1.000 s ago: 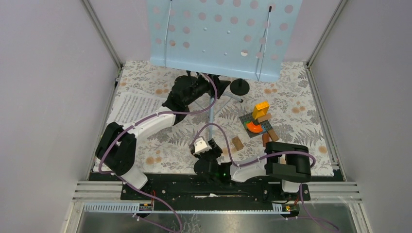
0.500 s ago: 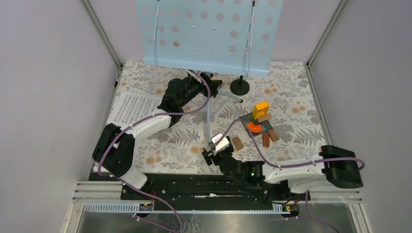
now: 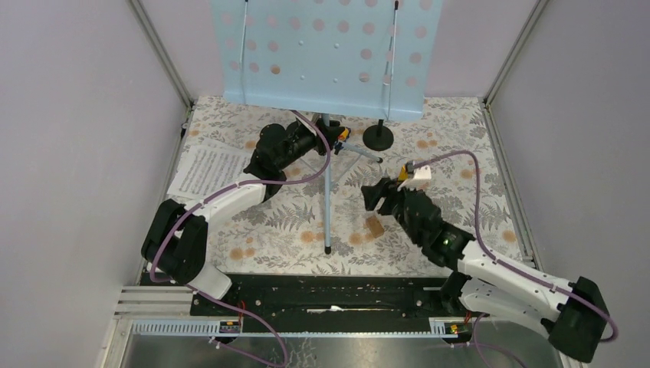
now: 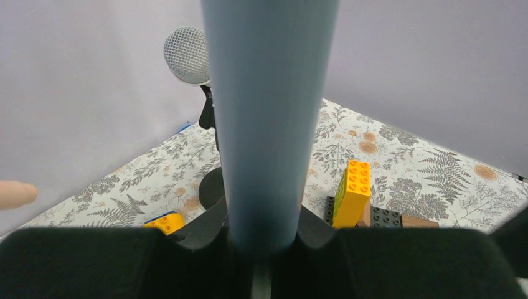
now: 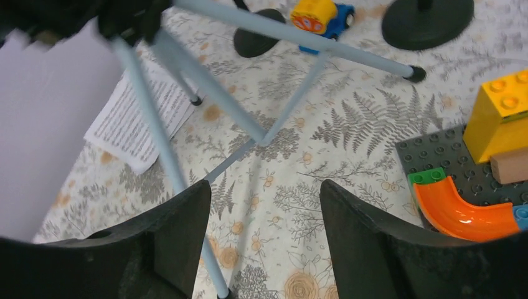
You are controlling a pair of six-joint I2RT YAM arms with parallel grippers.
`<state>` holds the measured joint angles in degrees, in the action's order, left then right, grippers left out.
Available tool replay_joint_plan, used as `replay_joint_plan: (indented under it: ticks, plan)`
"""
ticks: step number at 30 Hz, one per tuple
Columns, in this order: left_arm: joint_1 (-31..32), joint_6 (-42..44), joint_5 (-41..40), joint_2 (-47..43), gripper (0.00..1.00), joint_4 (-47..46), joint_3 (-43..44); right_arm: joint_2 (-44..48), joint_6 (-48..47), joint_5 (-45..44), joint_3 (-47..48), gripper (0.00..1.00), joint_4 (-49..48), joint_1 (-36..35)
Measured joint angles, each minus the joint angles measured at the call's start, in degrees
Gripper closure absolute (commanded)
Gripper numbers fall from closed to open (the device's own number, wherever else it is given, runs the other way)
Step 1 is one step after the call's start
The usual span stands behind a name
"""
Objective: Pack up the instrument practice props
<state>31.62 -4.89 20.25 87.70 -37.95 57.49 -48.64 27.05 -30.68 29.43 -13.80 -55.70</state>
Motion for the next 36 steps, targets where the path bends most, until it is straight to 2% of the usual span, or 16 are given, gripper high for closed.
replay_joint_plan:
  ticks: [4, 7, 11, 15, 21, 30, 31, 35, 36]
  plan:
    - [-0.5, 0.2, 0.9, -0.4, 1.00, 0.9, 0.0, -5.8, 9.3, 17.4, 2.8, 0.35, 1.4, 15.1]
    - [-0.9, 0.3, 1.6, -0.6, 1.00, 1.3, 0.0, -10.6, 15.7, 29.3, 4.2, 0.37, -2.3, 20.0]
    - [-1.1, 0.5, 2.1, -0.8, 1.00, 1.3, -0.2, -16.5, 22.6, 39.8, 6.1, 0.37, -9.3, 22.6]
    - [-1.5, 0.5, 2.4, -1.2, 1.00, 1.4, -0.5, -21.4, 25.9, 45.1, 9.5, 0.37, -16.0, 23.1]
    - [-1.7, 0.3, 3.0, -1.2, 1.00, 0.7, -0.9, -28.1, 27.7, 48.1, 16.5, 0.44, -21.7, 24.0]
    - [-2.3, 0.4, 4.3, -1.3, 1.00, 0.8, -0.9, -36.0, 28.0, 49.8, 20.5, 0.54, -23.8, 25.1]
    - [-2.4, 0.4, 4.5, -1.3, 1.00, 0.8, -0.9, -36.3, 27.8, 49.9, 20.6, 0.59, -23.7, 25.2]
    - [-2.6, 0.4, 5.1, -1.3, 1.00, 0.8, -0.9, -38.0, 27.1, 51.6, 22.6, 0.94, -24.0, 25.5]
    - [-2.8, 0.4, 5.1, -1.3, 1.00, 0.8, -0.9, -38.4, 26.3, 52.3, 23.4, 1.00, -24.2, 25.5]
